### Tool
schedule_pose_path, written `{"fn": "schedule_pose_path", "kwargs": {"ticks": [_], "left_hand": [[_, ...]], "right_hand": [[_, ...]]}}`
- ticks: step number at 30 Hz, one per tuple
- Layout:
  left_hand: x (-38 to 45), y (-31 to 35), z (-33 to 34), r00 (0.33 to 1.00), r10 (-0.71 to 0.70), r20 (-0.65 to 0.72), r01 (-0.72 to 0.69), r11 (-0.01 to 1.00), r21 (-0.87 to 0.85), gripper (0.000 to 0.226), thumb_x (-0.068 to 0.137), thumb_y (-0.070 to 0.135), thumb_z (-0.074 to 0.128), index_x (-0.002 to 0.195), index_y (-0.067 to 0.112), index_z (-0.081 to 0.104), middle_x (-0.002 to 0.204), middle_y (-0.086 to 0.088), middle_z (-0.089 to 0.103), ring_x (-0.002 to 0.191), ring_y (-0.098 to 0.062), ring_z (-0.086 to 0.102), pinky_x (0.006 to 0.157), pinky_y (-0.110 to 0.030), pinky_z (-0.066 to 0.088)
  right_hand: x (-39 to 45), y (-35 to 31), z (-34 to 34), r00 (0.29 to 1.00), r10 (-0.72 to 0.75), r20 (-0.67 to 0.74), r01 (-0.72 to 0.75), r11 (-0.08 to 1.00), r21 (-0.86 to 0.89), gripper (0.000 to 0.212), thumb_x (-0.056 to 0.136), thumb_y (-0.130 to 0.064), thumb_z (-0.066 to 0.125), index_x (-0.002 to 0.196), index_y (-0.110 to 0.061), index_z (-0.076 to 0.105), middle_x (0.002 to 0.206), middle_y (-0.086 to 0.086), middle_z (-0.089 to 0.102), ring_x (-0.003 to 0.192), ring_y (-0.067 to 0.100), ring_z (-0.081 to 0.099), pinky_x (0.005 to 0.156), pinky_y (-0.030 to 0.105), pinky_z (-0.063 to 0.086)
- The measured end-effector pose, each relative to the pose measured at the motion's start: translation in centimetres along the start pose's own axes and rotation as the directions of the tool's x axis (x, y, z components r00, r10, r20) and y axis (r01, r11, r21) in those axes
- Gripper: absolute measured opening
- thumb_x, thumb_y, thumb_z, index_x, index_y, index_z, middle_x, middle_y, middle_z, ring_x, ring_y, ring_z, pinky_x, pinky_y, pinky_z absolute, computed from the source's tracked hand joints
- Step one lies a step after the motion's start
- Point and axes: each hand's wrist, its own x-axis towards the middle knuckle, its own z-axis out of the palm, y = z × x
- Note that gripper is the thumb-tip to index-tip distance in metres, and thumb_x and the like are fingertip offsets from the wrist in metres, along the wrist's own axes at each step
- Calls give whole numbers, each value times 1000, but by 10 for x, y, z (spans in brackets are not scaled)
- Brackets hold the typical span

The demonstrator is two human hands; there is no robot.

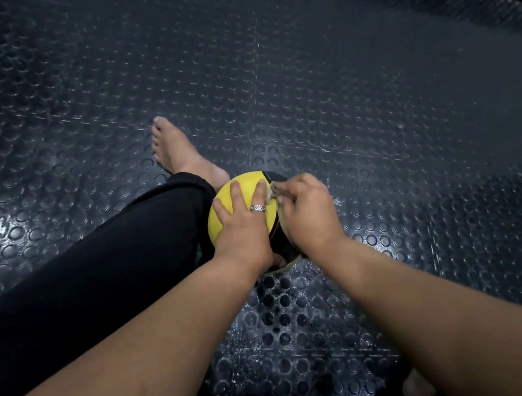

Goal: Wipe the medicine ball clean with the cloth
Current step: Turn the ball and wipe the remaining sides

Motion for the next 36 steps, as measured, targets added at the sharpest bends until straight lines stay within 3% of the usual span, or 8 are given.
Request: {"fn": "schedule_pose_path", "kwargs": {"ticks": [11, 14, 17, 19, 21, 28, 32, 36], "left_hand": [[6, 3, -13, 996, -23, 88, 23, 1000, 5, 144, 58, 43, 91, 150, 38, -19, 158, -1, -21, 144, -43, -5, 107, -49, 39], [6, 6, -16, 993, -24, 112, 21, 999, 24, 143, 58, 45, 91, 150, 39, -19, 158, -2, -23, 145, -43, -7, 111, -53, 34], [15, 7, -31, 988, -56, 143, 64, 997, -49, 127, 61, 57, 85, 153, 40, -2, 160, -1, -8, 146, -39, -4, 110, -63, 29], [21, 8, -39, 995, -66, 79, 75, 990, -119, 103, 70, 63, 75, 150, 32, 19, 156, -3, 13, 145, -35, 5, 109, -62, 29], [22, 6, -37, 996, -82, -20, 76, 977, -201, 85, 77, 63, 69, 143, 27, 30, 150, -5, 25, 141, -31, 16, 109, -59, 32], [12, 6, -25, 979, -203, -20, 191, 944, -268, 90, 82, 67, 59, 152, 34, 14, 154, -14, 17, 136, -45, 25, 109, -49, 31], [5, 12, -22, 969, -249, -7, 229, 902, -366, 88, 82, 68, 58, 152, 38, 15, 152, -14, 20, 134, -43, 31, 107, -44, 32], [3, 16, -28, 957, -288, 21, 264, 841, -473, 89, 82, 65, 61, 153, 36, 16, 151, -12, 23, 132, -39, 38, 104, -39, 37]], "right_hand": [[-56, 26, -17, 979, -192, 73, 198, 976, -90, 28, 82, 0, 64, 108, -9, 70, 102, 2, 65, 95, 19, 53, 90, 13, 34], [-60, 36, -31, 990, 112, 81, -120, 987, 108, 23, 89, -7, 60, 108, -15, 69, 102, -5, 62, 90, 6, 54, 81, 6, 39], [-45, 53, -25, 696, 703, 146, -647, 526, 553, 19, 94, -12, 53, 110, -9, 63, 91, 1, 63, 71, 10, 57, 64, 21, 50], [-37, 59, -16, 481, 773, 414, -738, 101, 667, 17, 96, -13, 49, 104, -3, 60, 83, 7, 61, 68, 20, 58, 62, 35, 52], [-34, 59, -4, 406, 714, 571, -748, -99, 656, 18, 97, -14, 46, 95, -2, 58, 88, 13, 63, 72, 25, 62, 65, 39, 53], [-26, 55, 4, 462, 621, 633, -783, -49, 620, 23, 97, -19, 45, 110, -5, 58, 105, 19, 68, 90, 34, 67, 71, 47, 55], [-21, 59, -11, 563, 616, 551, -749, 98, 655, 17, 96, -12, 46, 108, -7, 57, 88, 12, 66, 80, 28, 64, 83, 49, 52], [-12, 67, -33, 670, 578, 466, -708, 311, 634, 15, 94, -8, 48, 106, -7, 57, 83, 11, 63, 71, 23, 61, 71, 37, 53]]}}
